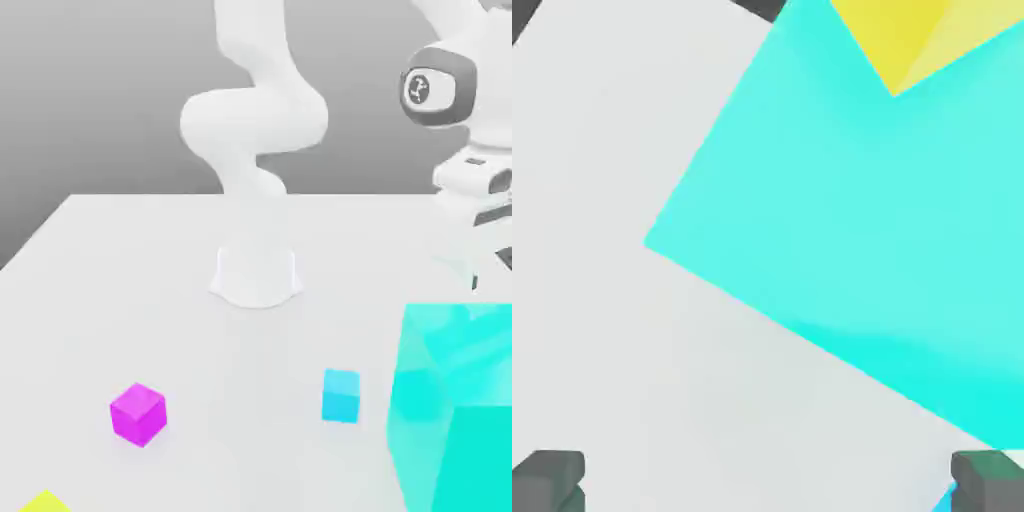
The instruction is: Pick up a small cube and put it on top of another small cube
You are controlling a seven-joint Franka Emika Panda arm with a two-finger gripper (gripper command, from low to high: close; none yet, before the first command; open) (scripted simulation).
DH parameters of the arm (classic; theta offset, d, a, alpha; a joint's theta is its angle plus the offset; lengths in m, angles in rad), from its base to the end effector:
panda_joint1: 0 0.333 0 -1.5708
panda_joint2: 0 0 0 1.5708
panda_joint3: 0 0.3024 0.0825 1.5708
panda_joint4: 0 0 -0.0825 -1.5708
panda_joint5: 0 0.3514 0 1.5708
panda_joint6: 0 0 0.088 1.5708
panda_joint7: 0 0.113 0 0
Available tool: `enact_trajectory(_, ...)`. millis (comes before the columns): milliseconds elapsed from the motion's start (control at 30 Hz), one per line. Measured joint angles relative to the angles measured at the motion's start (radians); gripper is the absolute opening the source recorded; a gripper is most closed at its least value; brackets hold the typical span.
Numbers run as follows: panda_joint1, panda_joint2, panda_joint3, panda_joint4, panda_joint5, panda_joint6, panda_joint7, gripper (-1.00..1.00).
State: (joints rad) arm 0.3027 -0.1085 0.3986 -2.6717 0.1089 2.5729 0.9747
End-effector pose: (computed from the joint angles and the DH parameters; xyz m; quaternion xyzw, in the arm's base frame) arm 0.3078 0.2539 0.2780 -0.9832 0.1825 0.0051 0.0068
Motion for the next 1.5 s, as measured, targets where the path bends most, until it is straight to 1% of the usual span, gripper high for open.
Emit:
enact_trajectory(167,-0.132,0.063,-0.060,-0.109,-0.047,0.162,0.146,0.00)
enact_trajectory(267,-0.213,0.093,-0.096,-0.171,-0.094,0.259,0.241,0.00)
enact_trajectory(300,-0.242,0.094,-0.104,-0.191,-0.094,0.278,0.274,0.00)
enact_trajectory(333,-0.269,0.113,-0.109,-0.198,-0.116,0.302,0.305,0.00)
enact_trajectory(400,-0.253,0.174,-0.134,-0.195,-0.197,0.356,0.375,0.00)
enact_trajectory(500,-0.165,0.280,-0.241,-0.175,-0.317,0.440,0.465,0.00)
enact_trajectory(567,-0.088,0.351,-0.323,-0.161,-0.347,0.500,0.490,0.00)
enact_trajectory(600,-0.066,0.371,-0.345,-0.158,-0.348,0.517,0.492,-1.00)
enact_trajectory(800,-0.056,0.382,-0.356,-0.155,-0.356,0.528,0.500,-1.00)
enact_trajectory(867,-0.082,0.345,-0.326,-0.163,-0.340,0.497,0.486,-1.00)
enact_trajectory(900,-0.103,0.314,-0.300,-0.169,-0.316,0.472,0.467,-1.00)
enact_trajectory(967,-0.131,0.246,-0.254,-0.183,-0.246,0.418,0.415,-1.00)
enact_trajectory(1067,-0.130,0.137,-0.222,-0.204,-0.138,0.332,0.338,-1.00)
enact_trajectory(1133,-0.138,0.113,-0.209,-0.185,-0.118,0.293,0.276,-1.00)
enact_trajectory(1200,-0.148,0.128,-0.156,-0.160,-0.095,0.268,0.210,-1.00)
enact_trajectory(1267,-0.048,0.153,-0.086,-0.116,-0.061,0.234,0.140,-1.00)
enact_trajectory(1300,-0.019,0.166,-0.060,-0.089,-0.039,0.214,0.103,-1.00)
enact_trajectory(1367,0.027,0.194,-0.005,-0.033,0.007,0.173,0.026,-1.00)
enact_trajectory(1500,0.071,0.221,0.077,0.104,0.095,0.076,-0.074,-1.00)
